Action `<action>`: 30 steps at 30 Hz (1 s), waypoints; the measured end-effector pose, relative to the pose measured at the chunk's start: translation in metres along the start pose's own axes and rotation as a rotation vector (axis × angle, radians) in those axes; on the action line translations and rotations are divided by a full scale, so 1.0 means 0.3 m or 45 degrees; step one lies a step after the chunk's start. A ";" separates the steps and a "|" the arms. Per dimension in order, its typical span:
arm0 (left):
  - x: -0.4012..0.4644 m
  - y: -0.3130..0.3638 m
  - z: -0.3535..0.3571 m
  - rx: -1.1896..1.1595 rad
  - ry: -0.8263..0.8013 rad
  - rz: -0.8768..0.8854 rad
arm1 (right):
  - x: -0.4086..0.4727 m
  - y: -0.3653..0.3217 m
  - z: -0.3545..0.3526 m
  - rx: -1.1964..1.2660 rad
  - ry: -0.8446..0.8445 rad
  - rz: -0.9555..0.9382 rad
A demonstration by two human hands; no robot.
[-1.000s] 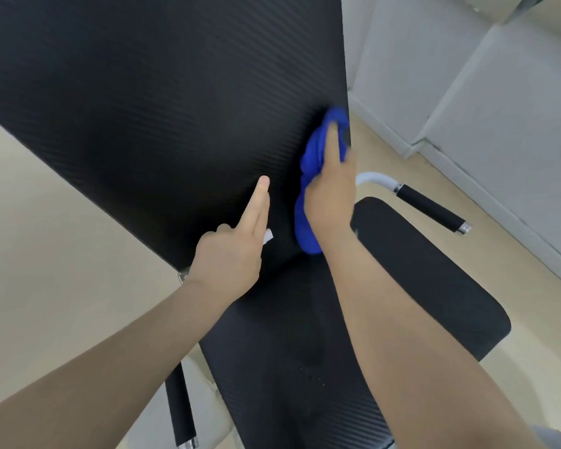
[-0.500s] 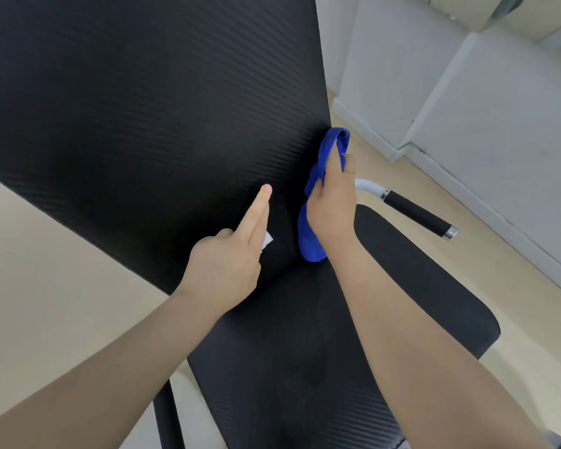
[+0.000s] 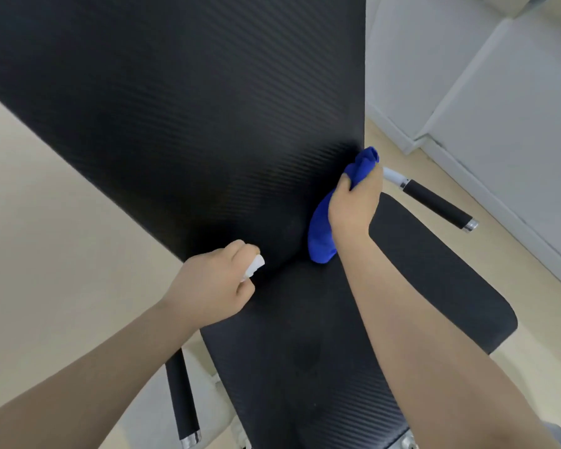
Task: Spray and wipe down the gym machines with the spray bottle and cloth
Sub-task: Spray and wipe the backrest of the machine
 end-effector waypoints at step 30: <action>-0.219 -0.137 -0.166 -0.961 0.550 -0.732 | -0.348 -0.143 0.107 -0.043 -0.185 -0.270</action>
Point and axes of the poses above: each hand's wrist, its own x-axis towards the middle knuckle, its own z-axis out of the palm, y = z × x, the point moved 3 cm from there along x, towards the middle knuckle, and after that the axes turned 7 degrees about -x, right-handed, at the moved point
